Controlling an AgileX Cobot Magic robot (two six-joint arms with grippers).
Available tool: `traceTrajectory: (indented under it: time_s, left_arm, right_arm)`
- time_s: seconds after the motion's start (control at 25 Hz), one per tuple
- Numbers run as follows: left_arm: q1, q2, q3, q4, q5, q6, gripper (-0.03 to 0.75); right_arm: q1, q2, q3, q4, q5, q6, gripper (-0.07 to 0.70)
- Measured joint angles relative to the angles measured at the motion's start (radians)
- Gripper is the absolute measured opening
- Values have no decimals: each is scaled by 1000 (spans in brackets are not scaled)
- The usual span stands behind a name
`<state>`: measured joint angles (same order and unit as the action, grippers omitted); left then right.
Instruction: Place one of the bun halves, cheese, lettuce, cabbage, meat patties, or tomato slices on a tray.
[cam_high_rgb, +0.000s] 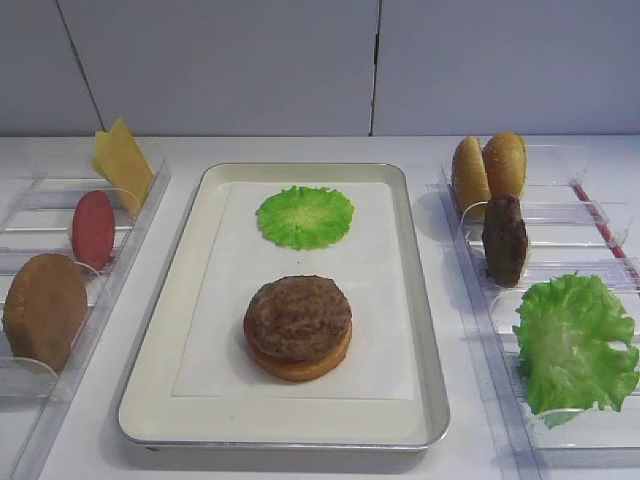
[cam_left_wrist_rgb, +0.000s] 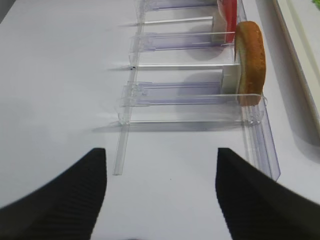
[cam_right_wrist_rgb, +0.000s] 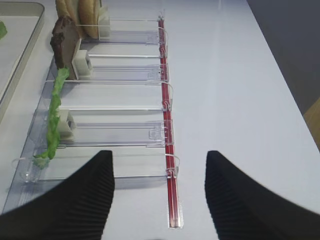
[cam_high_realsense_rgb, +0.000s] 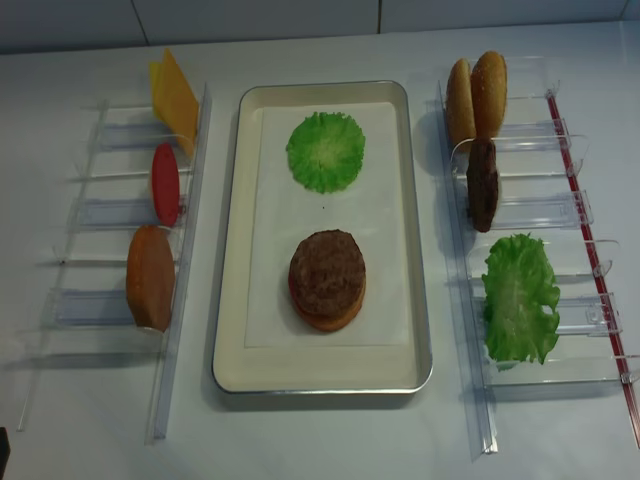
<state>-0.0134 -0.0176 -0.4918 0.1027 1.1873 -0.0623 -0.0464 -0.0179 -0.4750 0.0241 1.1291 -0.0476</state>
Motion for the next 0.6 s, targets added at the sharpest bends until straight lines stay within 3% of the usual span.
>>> traceTrajectory:
  time_s: [0.6]
  left_arm:
    - [0, 0, 0, 0, 0, 0, 475]
  right_arm:
    - [0, 0, 0, 0, 0, 0, 419]
